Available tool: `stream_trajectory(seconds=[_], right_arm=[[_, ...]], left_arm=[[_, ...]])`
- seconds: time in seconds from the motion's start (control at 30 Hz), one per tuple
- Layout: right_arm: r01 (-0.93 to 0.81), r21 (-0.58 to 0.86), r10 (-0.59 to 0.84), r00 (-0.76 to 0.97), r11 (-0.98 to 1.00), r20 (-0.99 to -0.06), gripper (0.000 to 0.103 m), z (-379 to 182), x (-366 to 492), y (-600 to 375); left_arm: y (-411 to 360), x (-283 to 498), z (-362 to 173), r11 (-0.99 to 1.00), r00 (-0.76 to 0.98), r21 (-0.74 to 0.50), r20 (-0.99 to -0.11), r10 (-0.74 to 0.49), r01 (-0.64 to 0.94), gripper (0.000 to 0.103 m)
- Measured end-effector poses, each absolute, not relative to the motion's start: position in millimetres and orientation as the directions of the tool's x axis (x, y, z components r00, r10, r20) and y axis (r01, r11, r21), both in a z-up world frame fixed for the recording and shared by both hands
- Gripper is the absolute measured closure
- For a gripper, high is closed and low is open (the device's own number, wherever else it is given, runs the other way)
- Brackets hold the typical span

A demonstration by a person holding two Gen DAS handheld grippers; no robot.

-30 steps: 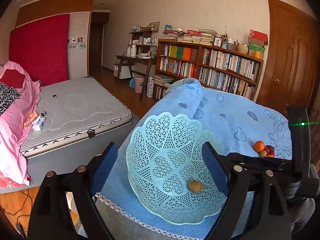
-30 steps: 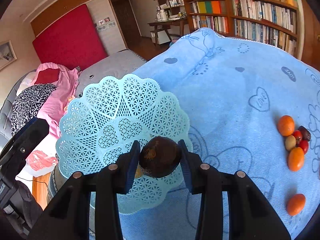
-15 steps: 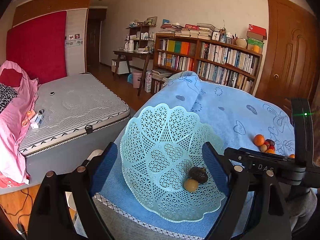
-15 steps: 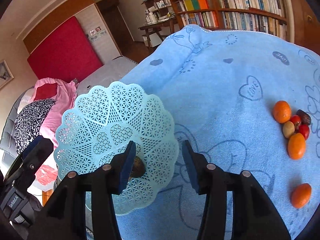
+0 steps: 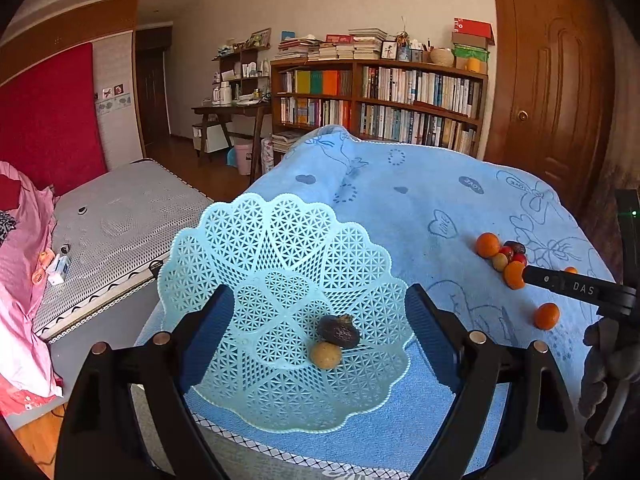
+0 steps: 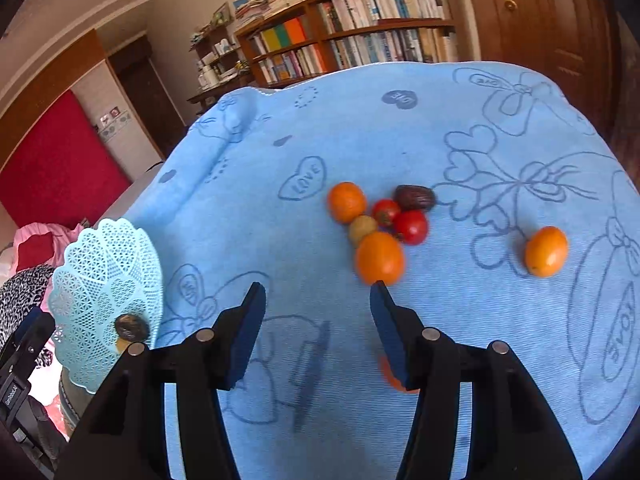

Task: Organize fruits
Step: 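Move the right gripper back to the oval orange and grasp it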

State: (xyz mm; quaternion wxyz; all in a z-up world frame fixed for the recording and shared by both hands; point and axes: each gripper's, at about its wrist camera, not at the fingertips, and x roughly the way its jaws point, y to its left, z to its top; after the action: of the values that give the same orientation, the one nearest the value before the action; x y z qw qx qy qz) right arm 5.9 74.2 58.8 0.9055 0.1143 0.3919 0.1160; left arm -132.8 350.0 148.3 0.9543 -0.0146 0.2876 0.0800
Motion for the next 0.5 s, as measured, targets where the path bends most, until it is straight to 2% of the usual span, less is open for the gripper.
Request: stream_trajectory(seconds=[0.2,0.5], right_arm=[[0.053,0.234,0.132,0.695,0.971,-0.707,0.045,54,12,9],[0.146,0.236,0.068,0.700,0.961,-0.711,0.041,47,23,-48]], left_arm=[[321,-127,148,0.993,0.826,0.063,-0.552,0.115,-0.096,0.006],[292,-115,142,0.997,0.808,0.077,-0.586,0.070,-0.031,0.003]])
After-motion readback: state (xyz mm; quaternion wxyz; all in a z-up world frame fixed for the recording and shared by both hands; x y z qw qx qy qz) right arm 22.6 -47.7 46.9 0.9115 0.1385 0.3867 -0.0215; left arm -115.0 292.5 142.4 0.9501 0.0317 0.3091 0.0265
